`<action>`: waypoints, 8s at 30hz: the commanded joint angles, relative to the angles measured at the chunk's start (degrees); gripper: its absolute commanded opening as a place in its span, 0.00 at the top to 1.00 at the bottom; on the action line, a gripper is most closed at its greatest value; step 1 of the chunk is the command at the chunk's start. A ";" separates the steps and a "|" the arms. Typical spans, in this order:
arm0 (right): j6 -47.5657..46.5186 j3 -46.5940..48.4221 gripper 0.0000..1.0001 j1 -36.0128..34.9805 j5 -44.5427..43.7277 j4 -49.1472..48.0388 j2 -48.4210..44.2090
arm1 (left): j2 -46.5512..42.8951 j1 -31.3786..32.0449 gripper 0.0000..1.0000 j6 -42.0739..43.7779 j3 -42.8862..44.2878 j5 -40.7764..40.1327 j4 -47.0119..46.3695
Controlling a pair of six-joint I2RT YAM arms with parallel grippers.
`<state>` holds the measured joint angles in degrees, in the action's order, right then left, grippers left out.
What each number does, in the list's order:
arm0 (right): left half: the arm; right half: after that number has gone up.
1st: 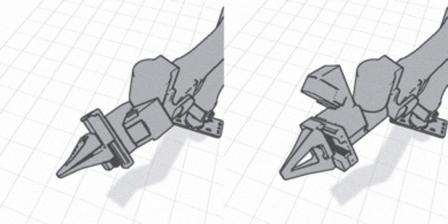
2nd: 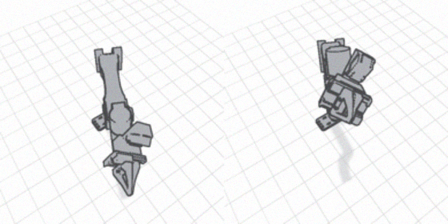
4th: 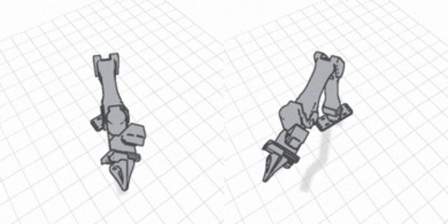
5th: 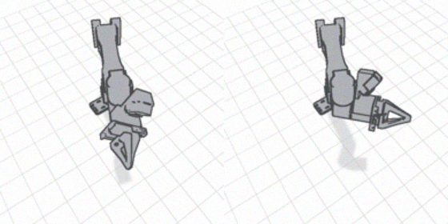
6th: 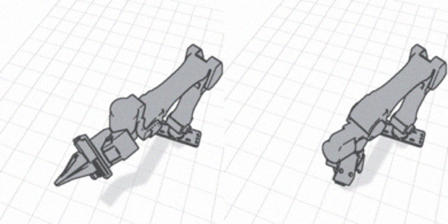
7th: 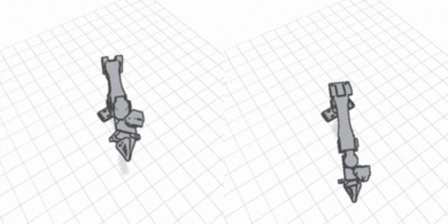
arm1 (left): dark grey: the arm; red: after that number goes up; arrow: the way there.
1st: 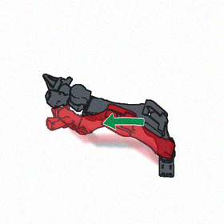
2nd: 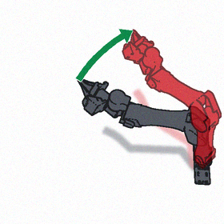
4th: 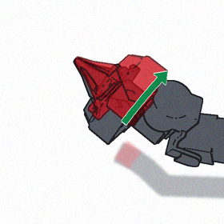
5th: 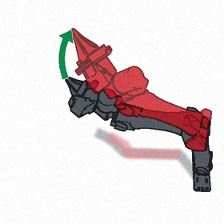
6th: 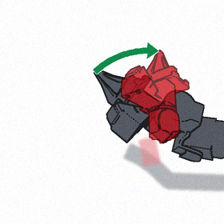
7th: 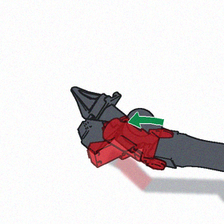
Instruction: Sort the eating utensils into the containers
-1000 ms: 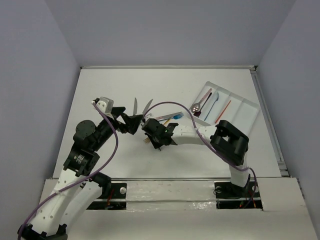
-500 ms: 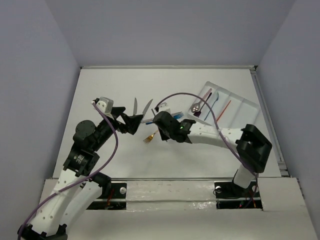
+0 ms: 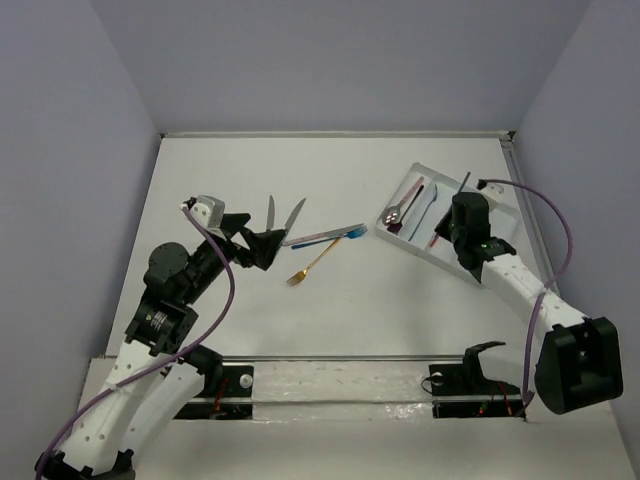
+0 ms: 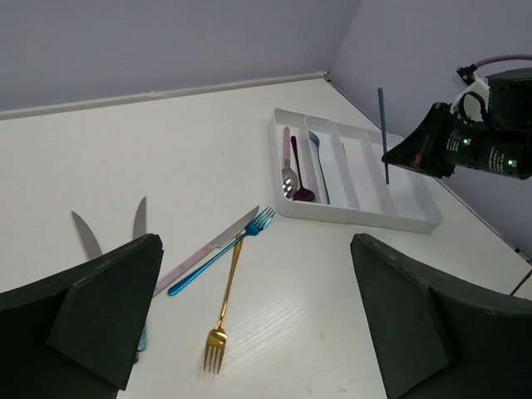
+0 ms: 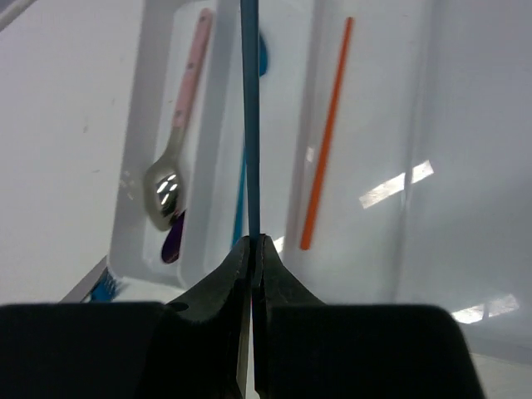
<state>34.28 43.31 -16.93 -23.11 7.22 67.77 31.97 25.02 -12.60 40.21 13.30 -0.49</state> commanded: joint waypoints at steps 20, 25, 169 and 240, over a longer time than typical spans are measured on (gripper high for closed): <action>1.84 -2.79 0.75 16.23 13.53 -10.83 10.01 | 0.12 -0.23 0.01 -0.41 1.63 0.32 -2.58; 0.70 -2.79 0.52 16.75 13.27 -9.86 8.00 | 0.29 -0.23 0.01 -0.32 1.54 0.41 -2.58; -2.73 12.76 1.00 -11.13 -2.21 3.51 9.04 | -0.33 -0.76 0.01 -0.85 1.19 2.52 -3.64; -13.54 39.83 1.00 -27.11 20.48 1.92 51.59 | 0.29 -0.76 0.01 -0.58 1.45 2.17 -3.37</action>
<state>21.76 80.68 -43.53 -2.52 8.54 118.83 32.53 24.64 -12.97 40.21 14.98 -0.71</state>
